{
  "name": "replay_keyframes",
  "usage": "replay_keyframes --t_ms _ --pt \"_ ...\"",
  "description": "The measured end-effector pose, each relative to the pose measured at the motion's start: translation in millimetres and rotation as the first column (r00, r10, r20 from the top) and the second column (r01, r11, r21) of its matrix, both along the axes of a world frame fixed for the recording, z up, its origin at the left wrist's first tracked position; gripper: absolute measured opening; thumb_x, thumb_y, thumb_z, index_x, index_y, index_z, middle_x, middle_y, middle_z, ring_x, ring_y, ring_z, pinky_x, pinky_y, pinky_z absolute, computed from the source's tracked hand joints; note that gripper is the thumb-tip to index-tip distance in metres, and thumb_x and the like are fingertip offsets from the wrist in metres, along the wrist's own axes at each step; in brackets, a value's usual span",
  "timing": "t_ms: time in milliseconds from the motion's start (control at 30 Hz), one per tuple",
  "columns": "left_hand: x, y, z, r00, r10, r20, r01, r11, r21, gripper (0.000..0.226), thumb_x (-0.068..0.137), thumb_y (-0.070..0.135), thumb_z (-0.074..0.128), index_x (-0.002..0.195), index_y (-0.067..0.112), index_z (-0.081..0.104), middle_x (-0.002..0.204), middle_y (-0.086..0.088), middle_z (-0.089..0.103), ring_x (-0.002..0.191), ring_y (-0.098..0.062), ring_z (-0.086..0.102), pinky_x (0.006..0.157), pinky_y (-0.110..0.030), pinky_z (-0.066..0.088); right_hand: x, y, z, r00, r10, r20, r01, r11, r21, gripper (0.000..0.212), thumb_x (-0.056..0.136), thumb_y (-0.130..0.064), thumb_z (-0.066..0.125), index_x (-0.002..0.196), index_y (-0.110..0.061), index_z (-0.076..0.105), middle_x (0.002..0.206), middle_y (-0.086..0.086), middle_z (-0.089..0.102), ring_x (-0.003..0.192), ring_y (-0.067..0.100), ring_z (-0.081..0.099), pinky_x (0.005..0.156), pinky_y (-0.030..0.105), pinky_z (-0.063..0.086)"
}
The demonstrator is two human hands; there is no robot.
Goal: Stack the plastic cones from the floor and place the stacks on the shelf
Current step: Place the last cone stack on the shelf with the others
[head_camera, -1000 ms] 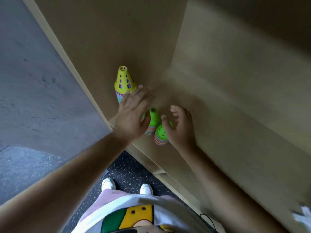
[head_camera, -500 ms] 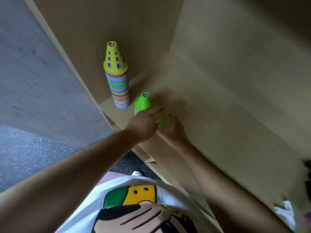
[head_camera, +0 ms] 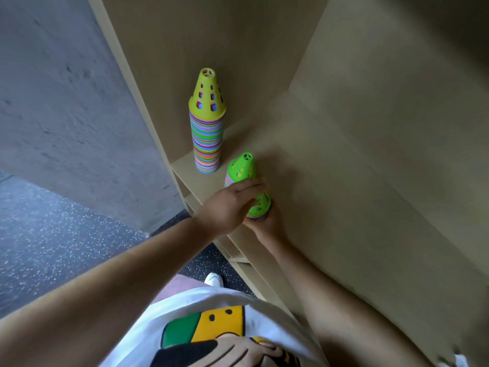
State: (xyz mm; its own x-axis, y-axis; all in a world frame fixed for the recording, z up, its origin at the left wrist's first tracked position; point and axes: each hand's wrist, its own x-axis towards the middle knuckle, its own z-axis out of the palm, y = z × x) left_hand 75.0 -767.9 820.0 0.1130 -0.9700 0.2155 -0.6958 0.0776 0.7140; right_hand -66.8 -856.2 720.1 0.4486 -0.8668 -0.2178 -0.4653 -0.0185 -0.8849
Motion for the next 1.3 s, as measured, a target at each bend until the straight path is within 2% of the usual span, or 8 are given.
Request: replay_keyframes --t_ms 67,233,367,600,900,1000,1133,1300 --pt "1.5 -0.1 13.8 1.0 -0.008 -0.016 0.007 0.999 -0.047 0.041 0.1 0.011 0.061 0.141 0.009 0.062 0.144 -0.011 0.059 0.131 -0.027 0.058 0.107 -0.039 0.048 -8.7 9.8 18.8 0.996 -0.051 0.068 0.049 0.998 0.029 0.047 0.06 -0.019 0.091 0.101 -0.018 0.067 0.09 0.006 0.075 0.081 0.018 0.07 0.074 0.054 0.057" --pt "12.9 -23.9 90.1 0.999 -0.003 -0.048 -0.011 0.96 -0.279 0.037 0.098 0.007 0.07 0.134 0.002 0.064 0.137 -0.011 0.063 0.131 -0.02 0.058 0.112 -0.029 0.044 -13.2 3.5 97.9 0.96 -0.151 0.236 0.147 0.989 0.035 0.059 0.065 -0.014 0.091 0.113 -0.01 0.058 0.098 0.008 0.075 0.086 0.02 0.073 0.077 0.034 0.057" --pt "37.3 -43.5 178.5 0.999 0.033 -0.007 -0.033 0.893 -0.448 0.039 0.099 0.006 0.068 0.137 0.001 0.061 0.141 -0.011 0.061 0.136 -0.018 0.055 0.115 -0.031 0.042 29.8 -24.8 184.2 0.931 -0.032 0.362 0.058 0.996 -0.062 0.057 0.068 -0.012 0.092 0.114 -0.01 0.058 0.103 0.007 0.075 0.093 0.022 0.073 0.083 0.035 0.058" --pt "101.8 -52.9 283.9 0.977 0.19 0.099 -0.098 0.807 -0.583 0.044 0.098 0.007 0.068 0.141 0.002 0.058 0.143 -0.007 0.06 0.137 -0.012 0.053 0.115 -0.029 0.041 126.8 -48.6 280.2 0.857 0.155 0.491 -0.07 0.98 -0.187 0.052 0.065 -0.008 0.093 0.107 -0.014 0.062 0.092 -0.001 0.077 0.083 0.011 0.073 0.074 0.028 0.057" --pt "148.5 -59.2 232.3 0.96 0.274 0.049 -0.227 0.871 -0.435 0.044 0.098 0.017 0.066 0.14 0.009 0.059 0.138 -0.006 0.06 0.129 -0.018 0.059 0.108 -0.043 0.049 174.3 -63.4 228.7 0.909 0.171 0.379 -0.161 0.985 -0.059 0.066 0.048 -0.05 0.096 0.101 -0.024 0.066 0.098 0.0 0.077 0.093 0.023 0.074 0.087 0.056 0.057" --pt "145.3 -54.1 195.7 0.959 0.278 0.056 -0.239 0.898 -0.371 0.044 0.097 0.017 0.067 0.14 0.01 0.059 0.137 0.002 0.06 0.127 -0.009 0.057 0.11 -0.035 0.047 172.9 -63.5 188.2 0.938 0.202 0.28 -0.203 0.979 -0.027 0.077 0.04 -0.069 0.092 0.101 -0.032 0.065 0.097 -0.003 0.077 0.092 0.02 0.074 0.086 0.054 0.057" --pt "142.2 -47.0 177.9 0.953 0.298 0.059 -0.258 0.895 -0.364 0.05 0.098 0.014 0.067 0.147 0.01 0.055 0.144 0.008 0.055 0.133 0.012 0.044 0.114 -0.013 0.032 166.2 -52.5 183.4 0.953 0.196 0.231 -0.192 0.98 -0.041 0.062 0.047 -0.058 0.09 0.1 -0.036 0.065 0.098 -0.008 0.076 0.092 0.012 0.073 0.088 0.047 0.057" --pt "134.5 -47.2 184.6 0.948 0.296 0.119 -0.238 0.905 -0.353 0.056 0.096 0.016 0.069 0.148 0.007 0.052 0.148 -0.007 0.056 0.137 -0.013 0.049 0.116 -0.013 0.028 142.1 -46.3 195.5 0.98 0.172 0.101 -0.147 0.966 -0.211 0.064 0.058 -0.059 0.087 0.11 -0.03 0.064 0.104 -0.016 0.071 0.097 -0.005 0.064 0.086 0.024 0.051"
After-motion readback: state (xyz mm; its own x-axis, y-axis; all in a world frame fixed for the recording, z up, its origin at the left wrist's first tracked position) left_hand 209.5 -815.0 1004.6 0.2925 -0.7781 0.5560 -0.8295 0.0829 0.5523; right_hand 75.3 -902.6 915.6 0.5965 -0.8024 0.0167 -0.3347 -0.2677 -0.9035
